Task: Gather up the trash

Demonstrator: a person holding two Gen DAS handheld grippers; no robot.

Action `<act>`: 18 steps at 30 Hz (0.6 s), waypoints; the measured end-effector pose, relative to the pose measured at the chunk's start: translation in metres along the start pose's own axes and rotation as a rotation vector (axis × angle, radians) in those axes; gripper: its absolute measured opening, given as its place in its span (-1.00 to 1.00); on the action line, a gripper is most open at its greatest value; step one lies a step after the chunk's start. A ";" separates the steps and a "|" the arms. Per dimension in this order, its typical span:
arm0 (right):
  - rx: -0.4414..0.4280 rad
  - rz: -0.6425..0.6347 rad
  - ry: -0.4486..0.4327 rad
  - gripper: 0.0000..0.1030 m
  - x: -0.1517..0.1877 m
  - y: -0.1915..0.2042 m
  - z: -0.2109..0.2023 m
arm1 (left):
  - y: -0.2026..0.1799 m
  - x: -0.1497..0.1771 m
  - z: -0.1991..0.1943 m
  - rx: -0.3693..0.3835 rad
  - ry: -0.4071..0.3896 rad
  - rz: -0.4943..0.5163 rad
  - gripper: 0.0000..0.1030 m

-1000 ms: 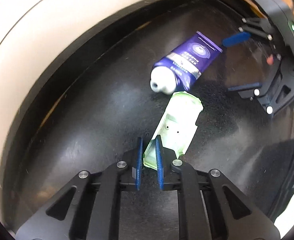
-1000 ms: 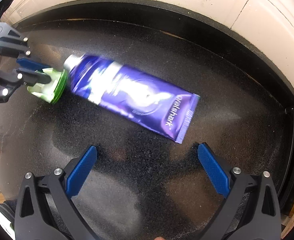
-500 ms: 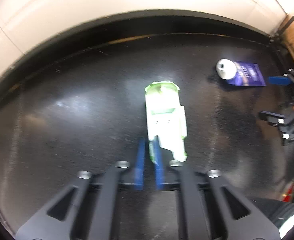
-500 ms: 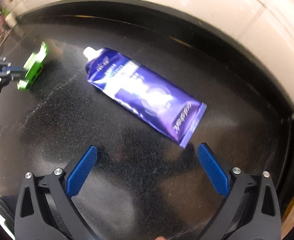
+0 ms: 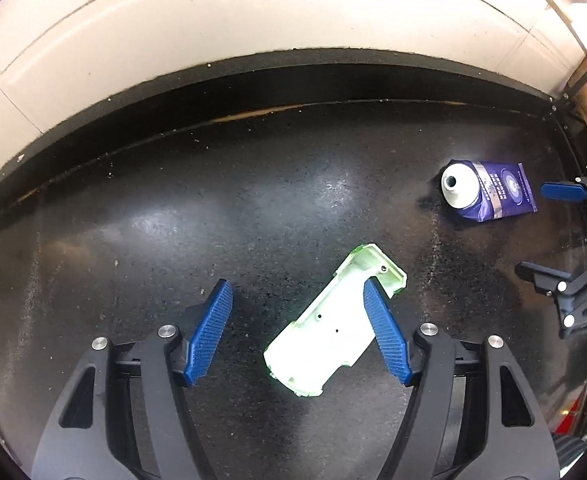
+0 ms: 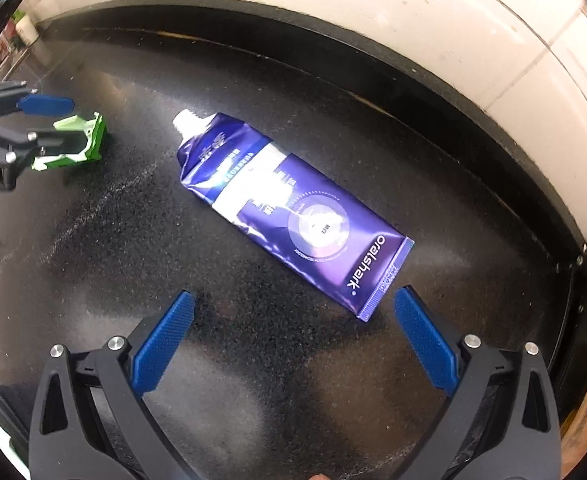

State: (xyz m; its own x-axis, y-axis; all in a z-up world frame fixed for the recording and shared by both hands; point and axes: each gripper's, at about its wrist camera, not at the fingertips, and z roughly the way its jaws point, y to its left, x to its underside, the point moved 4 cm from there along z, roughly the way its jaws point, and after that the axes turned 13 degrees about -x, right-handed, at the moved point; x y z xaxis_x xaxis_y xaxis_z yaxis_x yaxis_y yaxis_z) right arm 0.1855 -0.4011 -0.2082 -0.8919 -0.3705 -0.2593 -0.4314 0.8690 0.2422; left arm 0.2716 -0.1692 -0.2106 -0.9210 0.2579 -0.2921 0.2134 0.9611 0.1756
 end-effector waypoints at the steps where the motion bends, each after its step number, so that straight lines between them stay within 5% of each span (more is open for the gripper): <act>1: -0.006 0.012 -0.003 0.89 0.002 -0.001 0.000 | 0.000 0.001 -0.002 0.002 -0.006 0.003 0.31; 5: -0.023 0.037 -0.005 0.89 0.004 -0.006 0.000 | 0.001 -0.008 -0.007 -0.012 -0.001 0.073 0.19; 6: -0.024 0.036 -0.003 0.89 0.005 -0.006 0.001 | -0.002 -0.007 -0.004 0.003 0.017 0.102 -0.18; 7: -0.026 0.035 -0.001 0.89 0.006 -0.005 0.001 | -0.005 -0.008 -0.004 0.003 0.015 0.131 -0.25; 9: -0.026 0.028 0.001 0.89 0.010 -0.004 0.002 | -0.008 -0.009 -0.008 0.040 0.026 0.170 -0.71; 13: -0.028 0.023 -0.008 0.89 0.013 -0.003 0.000 | -0.017 -0.007 -0.012 0.090 0.053 0.140 -0.97; 18: 0.034 -0.104 -0.029 0.89 0.003 0.012 -0.008 | 0.002 0.005 -0.020 0.121 0.063 0.000 -0.97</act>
State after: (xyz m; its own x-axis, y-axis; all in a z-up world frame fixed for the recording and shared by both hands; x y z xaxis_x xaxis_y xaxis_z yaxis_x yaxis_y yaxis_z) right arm 0.1763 -0.3945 -0.1989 -0.8381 -0.4499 -0.3087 -0.5162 0.8371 0.1814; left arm 0.2611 -0.1684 -0.1926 -0.9390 0.2544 -0.2315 0.2474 0.9671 0.0596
